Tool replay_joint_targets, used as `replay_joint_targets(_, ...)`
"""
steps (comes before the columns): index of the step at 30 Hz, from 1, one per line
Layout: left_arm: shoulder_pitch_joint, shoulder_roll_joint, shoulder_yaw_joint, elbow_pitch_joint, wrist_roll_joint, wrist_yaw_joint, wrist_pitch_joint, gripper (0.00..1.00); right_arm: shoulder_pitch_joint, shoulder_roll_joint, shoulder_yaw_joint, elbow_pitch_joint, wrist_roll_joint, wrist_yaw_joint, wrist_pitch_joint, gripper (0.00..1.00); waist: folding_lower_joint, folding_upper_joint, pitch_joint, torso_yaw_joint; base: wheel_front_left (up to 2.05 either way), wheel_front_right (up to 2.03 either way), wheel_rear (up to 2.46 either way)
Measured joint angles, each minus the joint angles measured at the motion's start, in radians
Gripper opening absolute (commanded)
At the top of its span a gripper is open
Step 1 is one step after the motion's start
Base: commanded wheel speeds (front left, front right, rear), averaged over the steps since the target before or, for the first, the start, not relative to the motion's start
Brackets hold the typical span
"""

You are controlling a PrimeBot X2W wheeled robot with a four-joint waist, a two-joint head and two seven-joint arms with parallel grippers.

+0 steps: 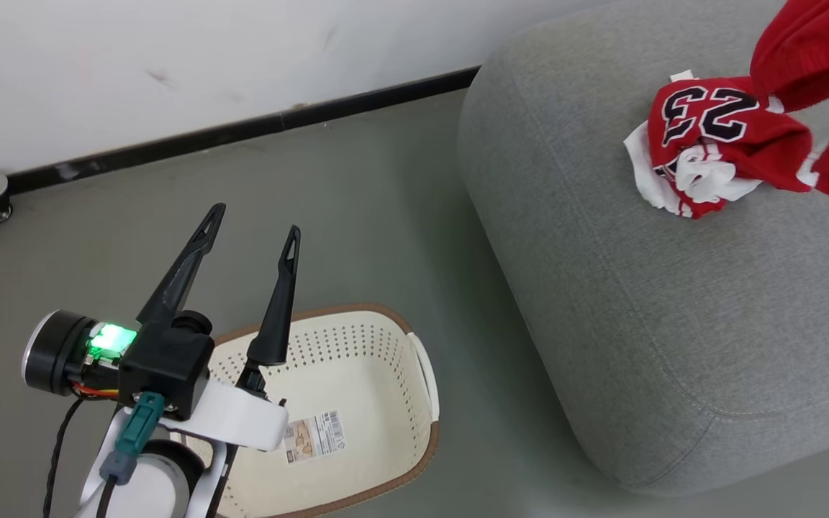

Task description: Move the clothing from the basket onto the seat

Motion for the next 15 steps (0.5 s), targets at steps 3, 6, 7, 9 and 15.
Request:
replay_joint_targets(3, -0.002, 0.011, -0.003, -0.014, 0.006, -0.002, 0.011, 1.0, -0.029, -0.005, 0.005, 0.041, -0.004, 0.0, 0.007, 0.0, 0.0, 0.0, 0.019, 0.011, 0.0, 0.0, 0.0)
replay_joint_targets(6, -0.014, 0.02, -0.006, -0.029, 0.015, -0.005, 0.03, 1.0, -0.059, -0.012, 0.002, 0.079, -0.013, 0.0, 0.007, 0.0, 0.0, 0.0, 0.037, 0.022, 0.0, 0.0, 0.0)
replay_joint_targets(7, -0.017, 0.024, -0.007, -0.034, 0.015, -0.005, 0.035, 1.0, -0.069, -0.015, -0.001, 0.092, -0.019, 0.0, 0.007, 0.0, 0.0, 0.0, 0.043, 0.026, 0.0, 0.0, 0.0)
replay_joint_targets(9, -0.019, 0.028, -0.007, -0.039, 0.018, -0.006, 0.04, 1.0, -0.077, -0.018, -0.004, 0.104, -0.021, 0.0, 0.007, 0.0, 0.0, 0.0, 0.049, 0.03, 0.0, 0.0, 0.0)
replay_joint_targets(15, -0.034, 0.034, -0.017, -0.065, 0.03, -0.014, 0.068, 1.0, -0.117, -0.037, -0.009, 0.163, -0.049, 0.0, 0.005, 0.0, 0.0, 0.0, 0.083, 0.05, 0.0, 0.0, 0.0)
